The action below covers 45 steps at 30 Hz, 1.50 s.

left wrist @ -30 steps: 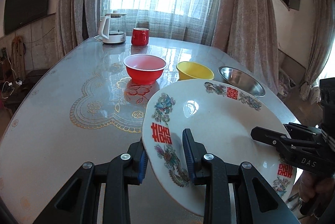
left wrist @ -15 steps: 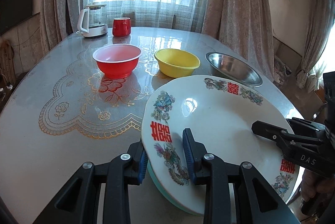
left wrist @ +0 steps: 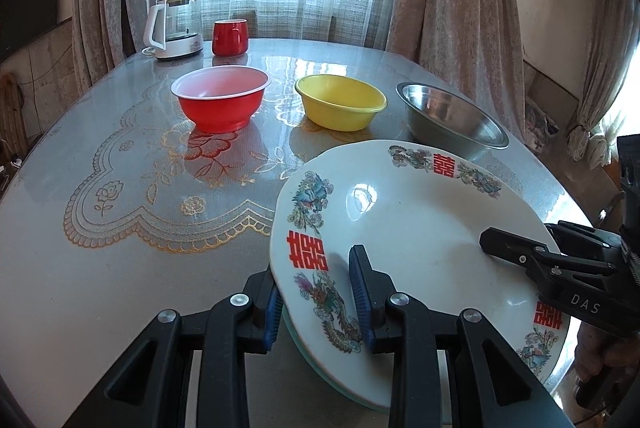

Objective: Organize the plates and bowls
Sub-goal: 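Lower the character plate onto the rose plate stack with both tools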

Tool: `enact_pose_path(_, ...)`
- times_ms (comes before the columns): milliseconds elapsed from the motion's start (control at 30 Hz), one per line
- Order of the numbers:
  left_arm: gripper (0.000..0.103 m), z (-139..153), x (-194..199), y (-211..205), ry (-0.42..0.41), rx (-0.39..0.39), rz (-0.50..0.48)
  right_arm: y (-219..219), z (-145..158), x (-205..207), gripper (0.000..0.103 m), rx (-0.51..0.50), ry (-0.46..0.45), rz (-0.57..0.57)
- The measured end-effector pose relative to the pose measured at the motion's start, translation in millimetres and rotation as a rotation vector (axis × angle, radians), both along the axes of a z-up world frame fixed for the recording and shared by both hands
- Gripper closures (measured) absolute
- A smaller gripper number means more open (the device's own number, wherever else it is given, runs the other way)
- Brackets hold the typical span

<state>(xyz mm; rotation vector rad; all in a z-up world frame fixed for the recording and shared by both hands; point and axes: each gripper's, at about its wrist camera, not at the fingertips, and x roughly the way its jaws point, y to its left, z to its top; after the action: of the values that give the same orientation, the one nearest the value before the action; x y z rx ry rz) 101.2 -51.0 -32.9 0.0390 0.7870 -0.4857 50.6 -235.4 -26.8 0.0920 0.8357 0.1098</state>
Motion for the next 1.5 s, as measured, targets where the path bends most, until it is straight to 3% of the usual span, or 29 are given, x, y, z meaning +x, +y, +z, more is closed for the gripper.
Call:
enact_pose_path(500,0.072,-0.5,-1.7,0.2,0.003,0.015,0.015,-2.9,-2.3,3.0,0.068,-0.002,0.021,0.001)
enact_pose_path(767,0.072,-0.1,-5.6,-1.3,0.006,0.021,0.016,-11.4,6.8,-6.6,0.068,0.007,-0.012,-0.022)
enact_pose_path(867,0.071,-0.1,-5.2,-2.1,0.000,0.028,0.024,-11.8,6.0,-6.5,0.073,-0.011,-0.019,-0.031)
enact_pose_path(1167,0.071,-0.7,-9.0,-1.5,0.016,0.022,0.014,-13.6,6.5,2.9,0.073,-0.044,-0.027,-0.028)
enact_pose_path(1300,0.070,0.3,-13.5,-0.7,-0.006,0.022,0.020,-15.1,8.0,-1.3,0.073,-0.045,-0.036,-0.009)
enact_pose_path(1500,0.069,0.9,-14.6,-8.1,-0.055,0.085,0.046,-12.9,4.1,0.4,0.072,-0.043,-0.037,-0.018)
